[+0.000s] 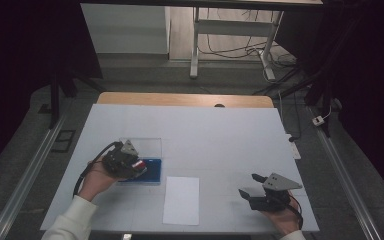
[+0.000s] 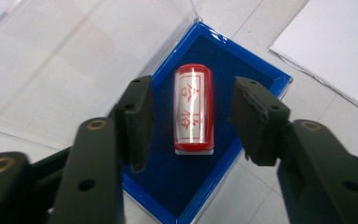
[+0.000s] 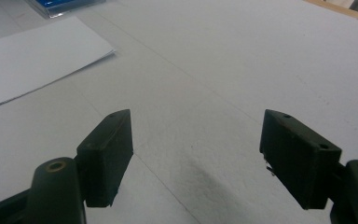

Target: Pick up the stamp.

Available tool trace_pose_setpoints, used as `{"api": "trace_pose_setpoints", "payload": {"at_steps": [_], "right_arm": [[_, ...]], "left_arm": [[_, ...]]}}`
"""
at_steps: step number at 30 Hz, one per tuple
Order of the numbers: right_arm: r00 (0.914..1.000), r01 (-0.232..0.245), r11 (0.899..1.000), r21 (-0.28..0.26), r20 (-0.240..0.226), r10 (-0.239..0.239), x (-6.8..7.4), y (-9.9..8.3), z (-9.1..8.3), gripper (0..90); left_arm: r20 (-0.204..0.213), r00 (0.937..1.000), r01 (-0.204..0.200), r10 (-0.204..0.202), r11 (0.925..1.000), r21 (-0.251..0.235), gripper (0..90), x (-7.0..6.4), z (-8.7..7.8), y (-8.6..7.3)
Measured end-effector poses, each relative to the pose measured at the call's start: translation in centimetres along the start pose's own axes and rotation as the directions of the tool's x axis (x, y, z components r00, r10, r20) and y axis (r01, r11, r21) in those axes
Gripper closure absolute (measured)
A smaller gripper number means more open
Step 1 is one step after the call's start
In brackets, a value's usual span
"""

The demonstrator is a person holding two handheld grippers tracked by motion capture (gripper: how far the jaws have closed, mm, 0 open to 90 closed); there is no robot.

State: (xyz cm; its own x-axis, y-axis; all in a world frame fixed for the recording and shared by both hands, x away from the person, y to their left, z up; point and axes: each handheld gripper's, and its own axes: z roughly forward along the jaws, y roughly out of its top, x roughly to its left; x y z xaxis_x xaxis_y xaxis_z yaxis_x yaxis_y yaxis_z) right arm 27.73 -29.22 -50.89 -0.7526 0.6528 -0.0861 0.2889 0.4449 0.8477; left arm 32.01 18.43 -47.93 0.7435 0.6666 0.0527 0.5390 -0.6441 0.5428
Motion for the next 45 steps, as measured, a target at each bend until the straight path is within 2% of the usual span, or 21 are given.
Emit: {"api": "trace_pose_setpoints", "payload": {"at_steps": [3, 11, 24, 28, 39, 45], "right_arm": [[1.0, 0.004, 1.0, 0.01, 0.007, -0.004, -0.1, 0.0, -0.1, 25.1], [1.0, 0.003, 1.0, 0.007, 0.004, -0.003, -0.1, 0.0, -0.1, 25.1], [0.9999, 0.003, 1.0, 0.015, 0.011, -0.003, -0.1, 0.0, -0.1, 25.2], [0.9999, 0.002, 1.0, 0.015, 0.011, -0.002, -0.1, -0.1, -0.1, 25.2], [0.9999, 0.003, 1.0, 0.014, 0.015, -0.004, -0.1, -0.1, -0.1, 25.3], [0.9999, 0.003, 1.0, 0.015, 0.014, -0.003, -0.1, -0.1, -0.1, 25.3]], "left_arm": [[0.001, 1.0, 0.004, -0.004, 1.0, 0.005, 58.8, 0.1, 0.1, 0.0], [0.007, 1.0, 0.007, -0.007, 0.9999, 0.013, 67.4, 0.0, 0.5, -0.1], [0.022, 0.9993, 0.028, -0.028, 0.9995, 0.011, 70.2, 0.2, 0.4, -0.2], [0.016, 0.9996, 0.023, -0.023, 0.9997, 0.012, 70.3, 0.2, 0.3, -0.2], [0.038, 0.9989, 0.028, -0.026, 0.9977, -0.061, 70.4, 0.2, -1.3, -0.1], [0.05, 0.9979, 0.046, -0.04, 0.9928, -0.111, 70.4, 0.5, -2.6, -0.2]]}}
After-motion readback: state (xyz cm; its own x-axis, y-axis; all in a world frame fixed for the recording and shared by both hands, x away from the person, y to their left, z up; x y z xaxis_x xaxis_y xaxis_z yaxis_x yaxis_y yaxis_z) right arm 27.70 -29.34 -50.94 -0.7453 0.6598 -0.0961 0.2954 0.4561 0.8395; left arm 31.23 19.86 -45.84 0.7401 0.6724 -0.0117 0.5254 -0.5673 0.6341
